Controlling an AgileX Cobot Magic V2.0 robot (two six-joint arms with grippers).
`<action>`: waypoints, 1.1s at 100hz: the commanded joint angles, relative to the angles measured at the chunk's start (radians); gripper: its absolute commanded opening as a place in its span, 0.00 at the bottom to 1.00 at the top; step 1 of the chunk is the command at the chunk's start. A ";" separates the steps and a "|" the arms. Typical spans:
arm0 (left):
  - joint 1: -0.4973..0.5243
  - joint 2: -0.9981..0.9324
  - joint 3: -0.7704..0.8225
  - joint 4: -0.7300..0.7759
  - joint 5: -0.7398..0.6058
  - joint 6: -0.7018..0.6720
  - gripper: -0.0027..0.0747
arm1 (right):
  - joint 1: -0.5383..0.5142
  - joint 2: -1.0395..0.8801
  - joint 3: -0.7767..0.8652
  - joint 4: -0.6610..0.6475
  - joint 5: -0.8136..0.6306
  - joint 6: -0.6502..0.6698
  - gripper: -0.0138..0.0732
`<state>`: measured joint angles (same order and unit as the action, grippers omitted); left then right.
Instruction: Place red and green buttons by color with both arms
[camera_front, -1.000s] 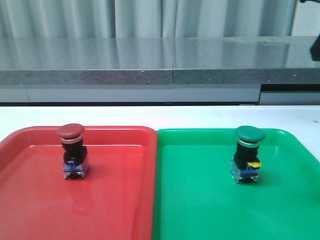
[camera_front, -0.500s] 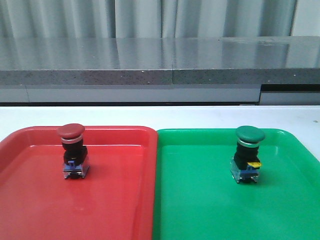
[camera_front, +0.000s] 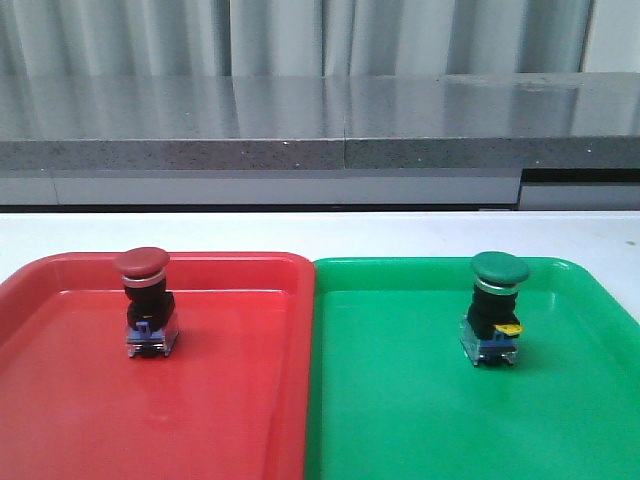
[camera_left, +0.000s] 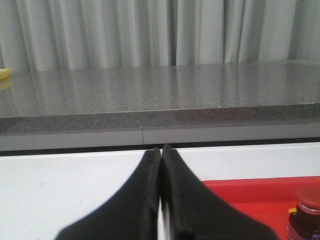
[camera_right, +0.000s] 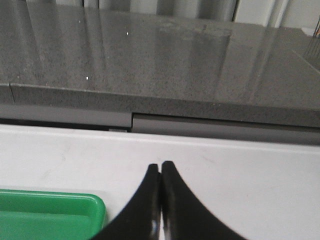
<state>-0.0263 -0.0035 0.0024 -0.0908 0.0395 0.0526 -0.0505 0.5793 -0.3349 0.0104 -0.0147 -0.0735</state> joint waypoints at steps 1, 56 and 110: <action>0.000 -0.033 0.011 -0.011 -0.086 -0.007 0.01 | 0.000 -0.070 0.002 -0.010 -0.087 -0.006 0.09; 0.000 -0.033 0.011 -0.011 -0.086 -0.007 0.01 | 0.000 -0.380 0.276 -0.048 -0.271 0.010 0.09; 0.000 -0.033 0.011 -0.011 -0.086 -0.007 0.01 | 0.000 -0.515 0.345 -0.043 -0.172 0.080 0.09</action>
<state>-0.0263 -0.0035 0.0024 -0.0908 0.0395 0.0526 -0.0505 0.0924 0.0280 -0.0228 -0.1557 0.0053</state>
